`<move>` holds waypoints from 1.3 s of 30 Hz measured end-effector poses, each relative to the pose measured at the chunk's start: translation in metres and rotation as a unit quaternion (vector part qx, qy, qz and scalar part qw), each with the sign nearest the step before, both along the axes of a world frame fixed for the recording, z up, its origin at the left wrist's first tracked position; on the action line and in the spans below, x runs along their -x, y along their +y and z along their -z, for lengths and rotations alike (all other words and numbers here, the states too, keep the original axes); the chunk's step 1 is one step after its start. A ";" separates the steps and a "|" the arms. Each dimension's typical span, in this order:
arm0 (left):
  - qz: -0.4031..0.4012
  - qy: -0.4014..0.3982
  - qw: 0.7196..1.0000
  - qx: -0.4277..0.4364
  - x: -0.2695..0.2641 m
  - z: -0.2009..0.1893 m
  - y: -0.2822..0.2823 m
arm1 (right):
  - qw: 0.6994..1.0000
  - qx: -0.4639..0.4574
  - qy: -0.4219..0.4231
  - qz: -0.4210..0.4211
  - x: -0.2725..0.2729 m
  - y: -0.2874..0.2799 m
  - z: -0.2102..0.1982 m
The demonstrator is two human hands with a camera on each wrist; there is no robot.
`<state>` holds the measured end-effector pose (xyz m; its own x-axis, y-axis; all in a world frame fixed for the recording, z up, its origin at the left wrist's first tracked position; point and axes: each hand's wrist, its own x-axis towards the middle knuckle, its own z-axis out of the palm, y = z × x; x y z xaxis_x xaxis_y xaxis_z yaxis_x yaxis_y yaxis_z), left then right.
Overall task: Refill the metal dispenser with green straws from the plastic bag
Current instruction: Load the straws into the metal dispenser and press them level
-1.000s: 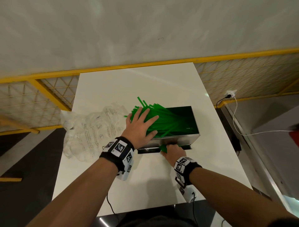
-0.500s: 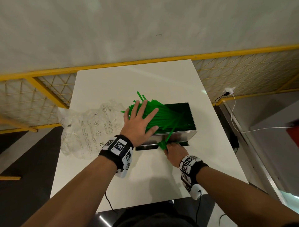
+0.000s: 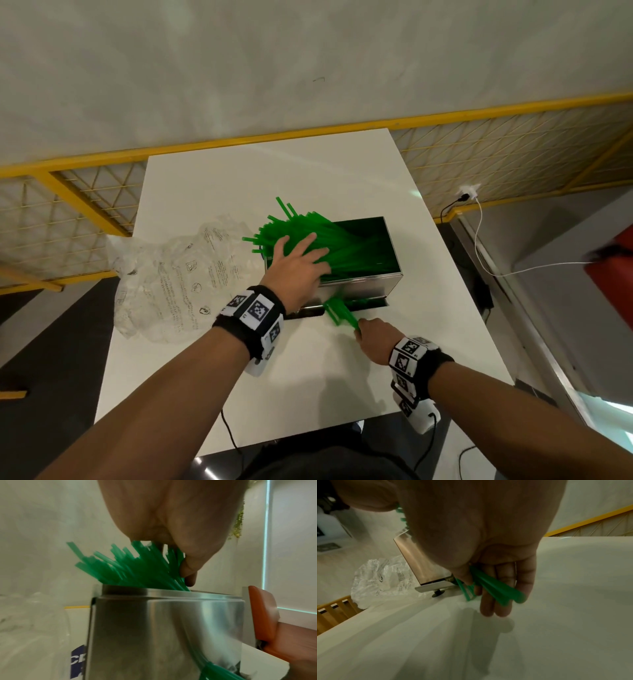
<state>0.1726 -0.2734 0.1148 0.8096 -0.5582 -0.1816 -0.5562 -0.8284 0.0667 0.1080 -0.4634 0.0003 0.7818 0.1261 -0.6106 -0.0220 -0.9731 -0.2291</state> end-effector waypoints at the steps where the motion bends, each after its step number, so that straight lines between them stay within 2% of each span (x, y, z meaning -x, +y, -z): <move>1: -0.012 -0.004 1.000 0.011 -0.002 0.001 0.002 | 1.000 -0.002 -0.002 0.006 0.000 -0.001 -0.001; 6: -0.020 -0.017 0.998 0.058 0.002 0.008 0.006 | 0.998 -0.022 -0.033 0.052 0.003 0.011 0.000; 13: -0.016 -0.009 0.996 0.090 0.005 0.020 0.012 | 0.993 0.009 -0.097 0.069 0.002 0.037 0.005; 20: -0.015 0.014 0.997 0.076 0.000 0.020 0.015 | 0.991 0.042 -0.094 0.083 -0.014 0.049 0.011; 30: 0.027 0.021 0.997 0.075 -0.004 0.022 0.023 | 0.987 0.021 -0.110 0.119 -0.026 0.050 0.013; 39: 0.003 0.026 0.998 0.060 0.001 0.026 0.022 | 0.989 0.040 -0.126 0.061 -0.026 0.051 0.017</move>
